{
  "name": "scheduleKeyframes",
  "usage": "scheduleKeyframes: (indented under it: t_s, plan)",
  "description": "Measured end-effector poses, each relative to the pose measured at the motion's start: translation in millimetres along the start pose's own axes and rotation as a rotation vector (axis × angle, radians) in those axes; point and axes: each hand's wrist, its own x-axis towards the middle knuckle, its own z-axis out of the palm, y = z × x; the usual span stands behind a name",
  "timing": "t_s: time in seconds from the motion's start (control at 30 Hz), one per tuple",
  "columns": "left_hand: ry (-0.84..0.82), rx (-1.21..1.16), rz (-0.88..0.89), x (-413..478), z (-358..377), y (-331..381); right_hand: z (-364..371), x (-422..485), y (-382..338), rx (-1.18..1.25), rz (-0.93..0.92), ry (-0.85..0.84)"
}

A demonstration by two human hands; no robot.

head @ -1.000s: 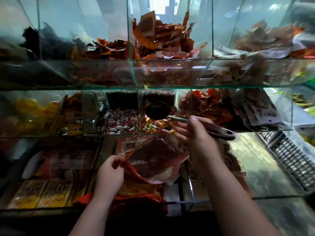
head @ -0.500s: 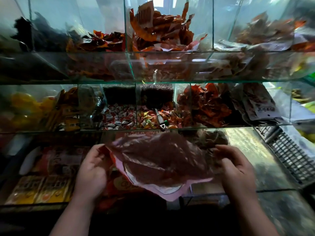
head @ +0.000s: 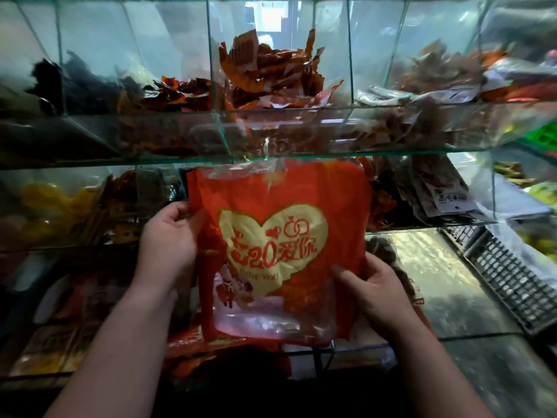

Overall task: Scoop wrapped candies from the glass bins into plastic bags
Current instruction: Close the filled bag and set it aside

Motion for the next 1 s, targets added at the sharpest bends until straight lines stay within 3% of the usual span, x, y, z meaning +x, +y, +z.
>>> scheduleKeyframes:
  t_s: [0.07,0.2,0.27,0.37,0.53,0.77,1.0]
  plan:
    - [-0.017,0.079,-0.042,8,-14,-14,-3,-1,-1,0.066,0.001,0.039]
    - [-0.316,0.303,-0.237,-8,-32,-56,-7,1,-2,0.252,0.038,0.062]
    - [-0.399,0.253,-0.308,-25,-30,-70,-11,3,-1,0.274,0.070,0.031]
    - [-0.341,0.139,-0.332,-32,-27,-81,-27,4,0,0.251,0.113,-0.054]
    - [-0.282,0.072,-0.342,-27,-28,-90,-47,5,3,0.057,0.045,0.061]
    - [-0.523,-0.093,-0.494,-21,-32,-94,-57,-2,2,0.239,0.204,-0.075]
    - [-0.421,0.037,-0.603,-6,-32,-92,-62,0,-5,0.177,0.257,-0.077]
